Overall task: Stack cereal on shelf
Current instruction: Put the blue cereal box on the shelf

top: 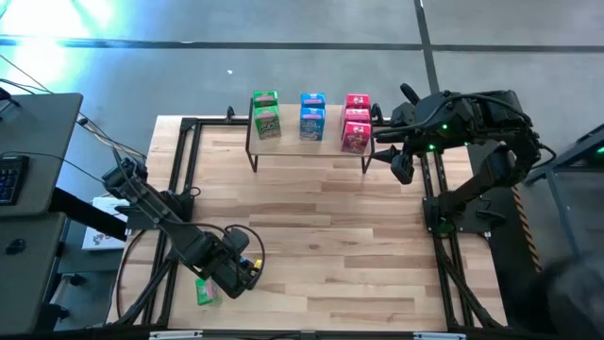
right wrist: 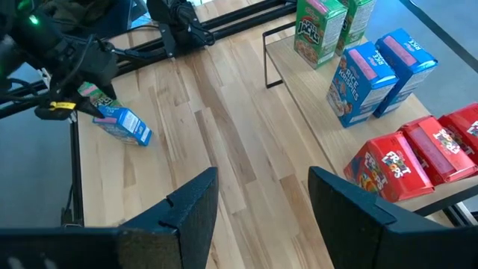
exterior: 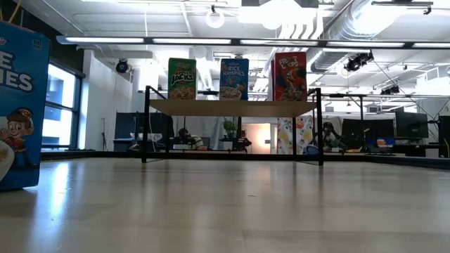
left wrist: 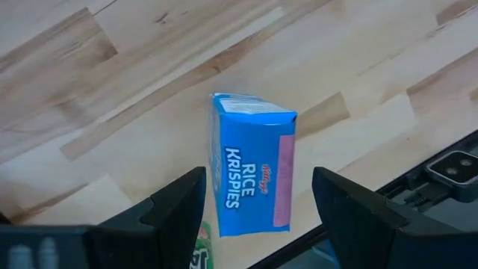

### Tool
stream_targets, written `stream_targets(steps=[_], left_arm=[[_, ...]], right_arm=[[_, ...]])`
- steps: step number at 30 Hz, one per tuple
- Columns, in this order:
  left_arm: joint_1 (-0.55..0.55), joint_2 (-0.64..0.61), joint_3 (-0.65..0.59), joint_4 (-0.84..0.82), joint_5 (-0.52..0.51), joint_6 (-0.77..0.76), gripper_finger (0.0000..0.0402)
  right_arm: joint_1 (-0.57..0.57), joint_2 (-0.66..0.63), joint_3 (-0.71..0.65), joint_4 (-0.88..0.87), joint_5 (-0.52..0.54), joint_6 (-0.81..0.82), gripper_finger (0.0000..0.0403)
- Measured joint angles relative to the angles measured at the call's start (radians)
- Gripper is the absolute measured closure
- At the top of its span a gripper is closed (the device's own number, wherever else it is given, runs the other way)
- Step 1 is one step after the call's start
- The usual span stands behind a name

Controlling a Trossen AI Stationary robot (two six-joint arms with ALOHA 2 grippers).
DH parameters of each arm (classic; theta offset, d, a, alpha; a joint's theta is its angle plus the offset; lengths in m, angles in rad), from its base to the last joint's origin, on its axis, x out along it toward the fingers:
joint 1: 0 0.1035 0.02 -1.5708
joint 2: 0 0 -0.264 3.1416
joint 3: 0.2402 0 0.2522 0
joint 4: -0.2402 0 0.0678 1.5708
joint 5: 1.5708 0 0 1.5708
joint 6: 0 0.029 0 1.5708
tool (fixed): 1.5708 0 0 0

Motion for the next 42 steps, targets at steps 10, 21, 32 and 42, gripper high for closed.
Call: stream_targets(steps=[10, 21, 32, 42], left_arm=[[0.0, 0.079, 0.0, 0.01, 0.044, -0.006, 0.0165], [0.0, 0.122, 0.0, 0.022, 0.075, -0.008, 0.0172], [0.003, 0.121, 0.001, 0.025, 0.095, 0.05, 0.0246], [0.011, 0.12, 0.019, 0.037, 0.114, 0.139, 0.0274]], right_arm=[[0.0, 0.0, 0.0, 0.0, -0.001, 0.0, 0.0203], [0.0, 0.0, 0.0, 0.0, -0.013, -0.011, 0.0203], [0.0, 0.0, 0.0, 0.0, -0.016, -0.014, 0.0203], [0.0, 0.0, 0.0, 0.0, -0.026, -0.007, 0.0203]])
